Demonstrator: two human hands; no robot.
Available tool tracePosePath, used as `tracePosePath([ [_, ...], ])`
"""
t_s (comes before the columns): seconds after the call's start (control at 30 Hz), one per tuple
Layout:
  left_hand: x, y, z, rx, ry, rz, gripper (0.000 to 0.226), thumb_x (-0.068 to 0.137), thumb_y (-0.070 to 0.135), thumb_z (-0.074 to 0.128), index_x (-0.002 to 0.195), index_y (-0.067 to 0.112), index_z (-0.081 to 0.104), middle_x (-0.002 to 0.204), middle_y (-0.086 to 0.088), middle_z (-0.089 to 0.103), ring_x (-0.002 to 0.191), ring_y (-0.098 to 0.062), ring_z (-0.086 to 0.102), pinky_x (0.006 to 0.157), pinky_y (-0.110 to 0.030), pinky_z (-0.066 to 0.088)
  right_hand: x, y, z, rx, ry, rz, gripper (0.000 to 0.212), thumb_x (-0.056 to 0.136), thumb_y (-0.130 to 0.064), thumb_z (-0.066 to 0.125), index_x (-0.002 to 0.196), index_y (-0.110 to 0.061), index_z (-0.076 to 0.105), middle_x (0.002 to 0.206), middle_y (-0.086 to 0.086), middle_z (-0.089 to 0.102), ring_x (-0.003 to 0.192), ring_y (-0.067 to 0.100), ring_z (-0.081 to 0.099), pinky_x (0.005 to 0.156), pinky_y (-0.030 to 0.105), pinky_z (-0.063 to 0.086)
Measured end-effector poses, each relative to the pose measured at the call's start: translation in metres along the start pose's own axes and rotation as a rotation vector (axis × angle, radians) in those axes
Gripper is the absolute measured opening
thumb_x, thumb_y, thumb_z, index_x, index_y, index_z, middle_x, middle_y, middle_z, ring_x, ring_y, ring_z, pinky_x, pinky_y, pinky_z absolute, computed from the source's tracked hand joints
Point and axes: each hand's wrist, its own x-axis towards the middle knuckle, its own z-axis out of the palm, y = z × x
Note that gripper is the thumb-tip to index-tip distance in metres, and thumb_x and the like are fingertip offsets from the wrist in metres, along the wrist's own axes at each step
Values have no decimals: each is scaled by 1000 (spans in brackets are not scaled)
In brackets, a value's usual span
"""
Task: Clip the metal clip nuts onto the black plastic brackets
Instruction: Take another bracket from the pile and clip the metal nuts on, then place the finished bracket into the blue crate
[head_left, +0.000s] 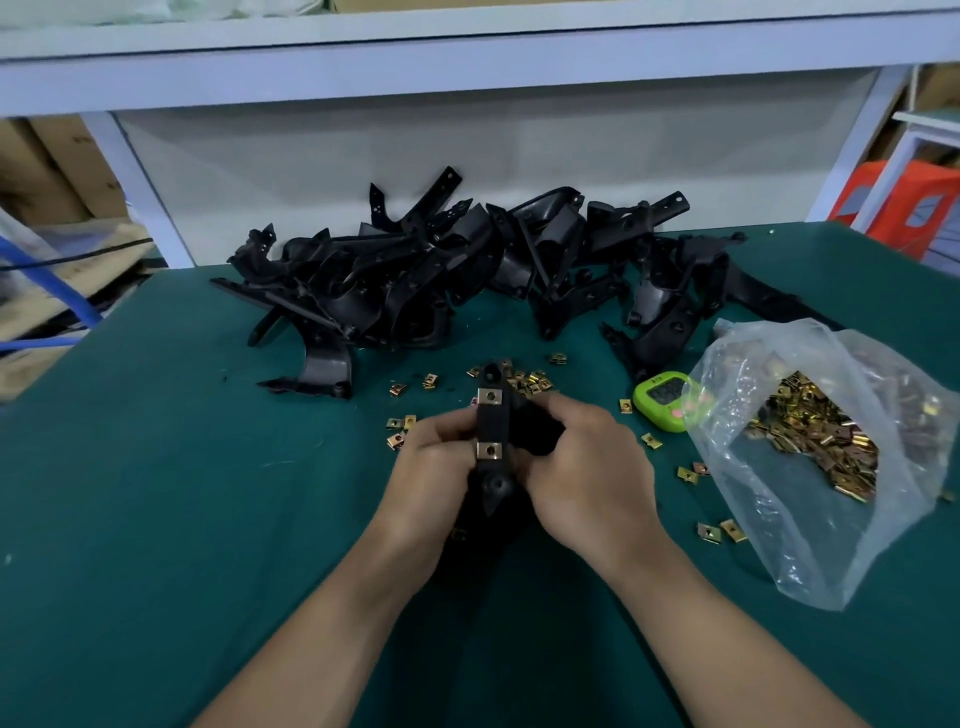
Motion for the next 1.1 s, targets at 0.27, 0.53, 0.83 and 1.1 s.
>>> tracePosePath([
  [0.27,-13,-1,0,335,257,378,23,91,36,62,108,43,77,86,11,78,78,-4,73,69,-16,55,2,5,-6,-134,133,11,19,85,-40,70,96,-37,56,66,-17,53,57,3,42,56,32,31],
  [0.53,-4,-2,16,682,305,437,36,83,21,77,96,52,63,77,26,71,71,1,69,65,-20,55,2,4,-9,-212,85,-32,17,89,-35,67,93,-32,51,73,-11,55,62,17,47,59,34,34],
  [0.83,-26,15,14,715,381,454,34,97,31,64,113,60,56,78,25,68,65,-3,63,66,-31,56,-39,-6,-45,180,-89,-94,36,78,-20,72,106,-36,58,74,-10,62,65,9,59,53,17,41],
  [1.1,-51,43,77,556,234,498,29,96,30,59,121,44,66,72,13,68,73,-14,70,75,-43,58,-105,8,-121,476,-131,89,41,82,-14,67,108,-46,61,68,9,61,56,21,58,54,38,43],
])
